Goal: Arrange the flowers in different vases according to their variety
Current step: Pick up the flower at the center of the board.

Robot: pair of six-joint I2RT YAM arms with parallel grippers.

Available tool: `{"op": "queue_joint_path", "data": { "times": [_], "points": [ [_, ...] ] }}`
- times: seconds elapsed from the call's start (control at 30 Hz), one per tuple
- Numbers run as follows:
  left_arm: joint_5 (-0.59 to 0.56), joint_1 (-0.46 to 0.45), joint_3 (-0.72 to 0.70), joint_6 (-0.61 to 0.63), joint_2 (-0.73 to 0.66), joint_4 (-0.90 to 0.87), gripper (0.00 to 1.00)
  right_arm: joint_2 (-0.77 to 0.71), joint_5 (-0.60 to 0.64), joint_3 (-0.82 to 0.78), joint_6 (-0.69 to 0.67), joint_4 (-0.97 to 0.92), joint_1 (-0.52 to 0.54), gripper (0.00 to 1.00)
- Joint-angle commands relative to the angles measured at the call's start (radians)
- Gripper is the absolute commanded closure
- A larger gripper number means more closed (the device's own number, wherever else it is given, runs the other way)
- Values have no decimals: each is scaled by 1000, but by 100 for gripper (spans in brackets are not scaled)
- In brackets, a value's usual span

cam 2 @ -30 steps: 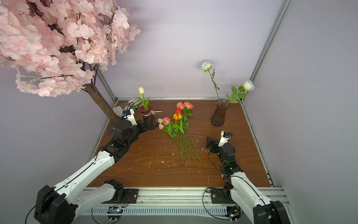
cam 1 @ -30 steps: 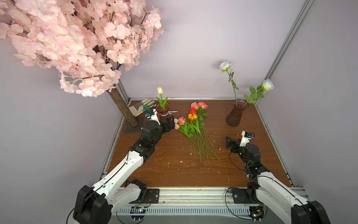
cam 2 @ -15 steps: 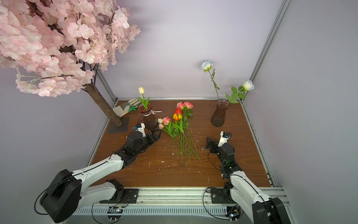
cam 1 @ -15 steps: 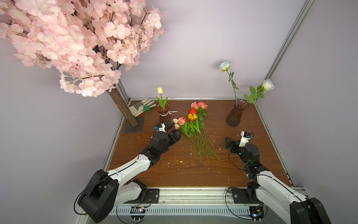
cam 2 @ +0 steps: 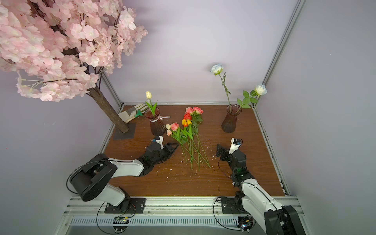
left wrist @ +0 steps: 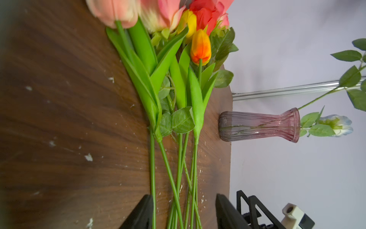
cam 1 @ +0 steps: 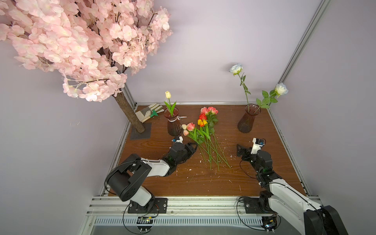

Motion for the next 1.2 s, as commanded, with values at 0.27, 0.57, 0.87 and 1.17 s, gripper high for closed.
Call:
{"op": "queue_joint_path", "data": {
  "times": [0.27, 0.57, 0.87, 1.17],
  "points": [
    [60, -22, 104, -71, 189, 152, 56, -13, 2, 22, 4, 20, 5, 0],
    [77, -22, 145, -87, 289, 182, 53, -24, -1, 24, 4, 14, 5, 0],
    [76, -22, 179, -85, 347, 182, 56, -30, -5, 23, 6, 12, 4, 0],
    [91, -7, 222, -66, 396, 182, 84, -45, -4, 20, 7, 8, 4, 0]
  ]
}}
